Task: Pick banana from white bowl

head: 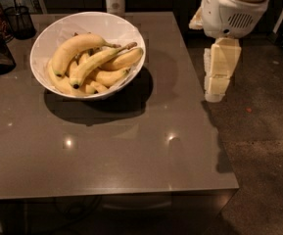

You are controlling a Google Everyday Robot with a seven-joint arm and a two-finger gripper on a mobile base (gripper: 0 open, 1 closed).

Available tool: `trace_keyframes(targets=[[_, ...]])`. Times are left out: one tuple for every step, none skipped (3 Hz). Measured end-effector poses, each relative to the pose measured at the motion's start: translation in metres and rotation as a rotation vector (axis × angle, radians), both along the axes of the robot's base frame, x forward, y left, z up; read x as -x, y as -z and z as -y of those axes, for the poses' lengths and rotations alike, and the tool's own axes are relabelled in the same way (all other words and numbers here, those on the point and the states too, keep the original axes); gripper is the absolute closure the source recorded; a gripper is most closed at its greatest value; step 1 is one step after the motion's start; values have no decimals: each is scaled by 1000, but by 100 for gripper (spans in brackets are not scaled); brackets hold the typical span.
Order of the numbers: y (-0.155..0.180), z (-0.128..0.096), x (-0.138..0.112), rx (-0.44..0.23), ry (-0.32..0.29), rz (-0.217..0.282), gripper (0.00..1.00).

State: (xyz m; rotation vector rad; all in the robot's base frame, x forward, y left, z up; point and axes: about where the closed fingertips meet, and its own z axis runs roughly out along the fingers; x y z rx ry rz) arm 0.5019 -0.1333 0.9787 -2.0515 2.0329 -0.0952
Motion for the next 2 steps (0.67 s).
trace_keyframes(targets=[[-11, -33, -16, 13, -94, 15, 0], [-10, -71, -40, 43, -192, 18, 0]])
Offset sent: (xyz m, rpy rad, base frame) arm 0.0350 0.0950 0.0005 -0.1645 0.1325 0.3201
